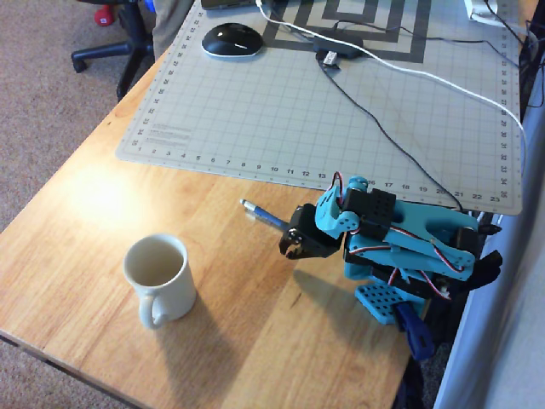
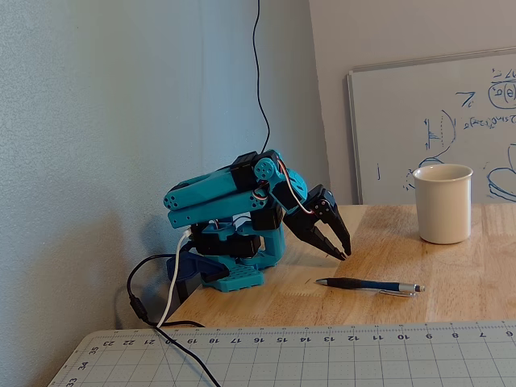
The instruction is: Grasp a pen and put it in a mug.
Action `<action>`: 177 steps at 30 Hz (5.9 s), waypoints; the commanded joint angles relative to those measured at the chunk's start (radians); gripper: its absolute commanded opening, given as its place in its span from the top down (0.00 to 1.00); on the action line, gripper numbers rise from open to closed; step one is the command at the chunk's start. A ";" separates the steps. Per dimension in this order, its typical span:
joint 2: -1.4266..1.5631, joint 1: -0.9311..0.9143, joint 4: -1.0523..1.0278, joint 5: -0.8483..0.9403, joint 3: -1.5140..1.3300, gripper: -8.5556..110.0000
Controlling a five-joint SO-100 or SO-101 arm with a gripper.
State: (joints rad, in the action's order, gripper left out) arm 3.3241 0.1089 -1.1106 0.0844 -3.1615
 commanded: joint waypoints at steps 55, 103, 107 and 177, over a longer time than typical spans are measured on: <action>-1.262 -0.227 0.396 -1.545 0.746 0.66; -1.160 -0.270 1.157 -1.543 0.600 0.92; -1.146 -0.166 1.491 -1.543 0.529 0.92; -0.334 -0.015 0.692 -0.652 0.267 0.81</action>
State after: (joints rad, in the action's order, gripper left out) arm 2.8962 0.1365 -0.3728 -0.7793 -2.8946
